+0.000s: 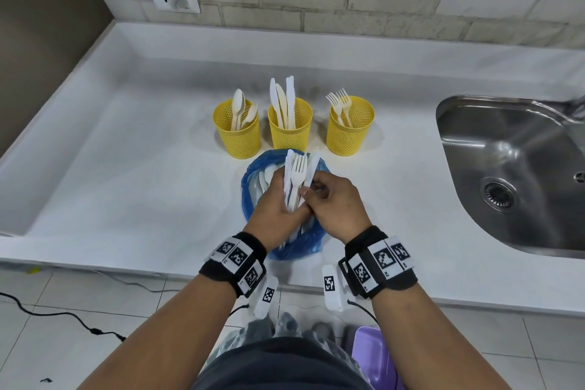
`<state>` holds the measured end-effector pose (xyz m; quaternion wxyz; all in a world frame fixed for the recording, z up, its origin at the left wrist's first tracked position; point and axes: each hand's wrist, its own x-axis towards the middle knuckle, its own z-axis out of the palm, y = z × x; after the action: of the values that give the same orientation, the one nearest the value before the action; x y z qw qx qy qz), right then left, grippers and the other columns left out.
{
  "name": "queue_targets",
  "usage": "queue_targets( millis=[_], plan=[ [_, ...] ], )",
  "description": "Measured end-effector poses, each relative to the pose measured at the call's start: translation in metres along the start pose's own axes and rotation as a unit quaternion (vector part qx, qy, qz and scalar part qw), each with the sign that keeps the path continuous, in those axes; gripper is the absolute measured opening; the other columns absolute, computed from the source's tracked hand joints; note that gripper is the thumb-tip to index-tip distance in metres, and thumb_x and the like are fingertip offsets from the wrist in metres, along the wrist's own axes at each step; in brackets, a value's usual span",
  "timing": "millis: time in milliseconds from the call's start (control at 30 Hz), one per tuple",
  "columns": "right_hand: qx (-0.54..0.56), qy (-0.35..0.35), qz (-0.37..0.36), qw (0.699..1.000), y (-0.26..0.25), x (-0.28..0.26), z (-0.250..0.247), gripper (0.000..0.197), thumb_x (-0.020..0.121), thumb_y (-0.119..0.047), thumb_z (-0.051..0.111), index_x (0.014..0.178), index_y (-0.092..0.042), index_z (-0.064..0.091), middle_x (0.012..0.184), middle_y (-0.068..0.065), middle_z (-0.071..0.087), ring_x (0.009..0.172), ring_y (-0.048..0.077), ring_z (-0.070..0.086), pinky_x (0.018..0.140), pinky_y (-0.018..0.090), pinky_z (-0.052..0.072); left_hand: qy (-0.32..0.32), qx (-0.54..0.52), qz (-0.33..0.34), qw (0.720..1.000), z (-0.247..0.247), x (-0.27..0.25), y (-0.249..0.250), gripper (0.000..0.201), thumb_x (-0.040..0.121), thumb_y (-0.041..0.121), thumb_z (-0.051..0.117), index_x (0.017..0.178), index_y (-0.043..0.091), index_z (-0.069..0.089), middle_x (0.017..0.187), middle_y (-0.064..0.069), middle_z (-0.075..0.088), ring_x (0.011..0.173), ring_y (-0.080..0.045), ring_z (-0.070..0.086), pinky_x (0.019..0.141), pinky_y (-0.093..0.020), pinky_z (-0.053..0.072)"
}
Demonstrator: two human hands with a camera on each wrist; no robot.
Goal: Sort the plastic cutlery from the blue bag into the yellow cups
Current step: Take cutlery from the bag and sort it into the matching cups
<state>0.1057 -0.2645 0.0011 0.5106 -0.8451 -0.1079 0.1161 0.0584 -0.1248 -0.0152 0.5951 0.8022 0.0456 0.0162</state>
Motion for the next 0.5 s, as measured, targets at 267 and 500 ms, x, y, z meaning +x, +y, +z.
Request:
queue_targets(
  millis=[267,500],
  plan=[
    [-0.003,-0.001,-0.027,1.000,-0.004,-0.003,-0.011,0.027,0.099,-0.020,0.064,0.124,-0.023,0.072,0.109,0.006,0.061,0.104,0.017,0.060,0.097,0.031,0.048,-0.001,-0.025,-0.008,1.000,-0.010,0.010,0.005,0.024,0.102,0.018,0.063,0.126,0.017,0.064,0.110,0.010,0.073,0.104,0.002,0.067,0.087,-0.014,0.050],
    [0.088,-0.088,0.027,0.992,-0.004,-0.016,0.006,0.067,0.077,-0.026,0.063,0.142,-0.017,0.052,0.118,0.006,0.060,0.097,0.017,0.064,0.087,0.028,0.056,0.026,-0.090,-0.015,0.995,-0.019,0.023,0.023,0.028,0.104,0.027,0.059,0.124,0.007,0.062,0.110,-0.015,0.071,0.101,-0.016,0.069,0.088,-0.029,0.053]
  ],
)
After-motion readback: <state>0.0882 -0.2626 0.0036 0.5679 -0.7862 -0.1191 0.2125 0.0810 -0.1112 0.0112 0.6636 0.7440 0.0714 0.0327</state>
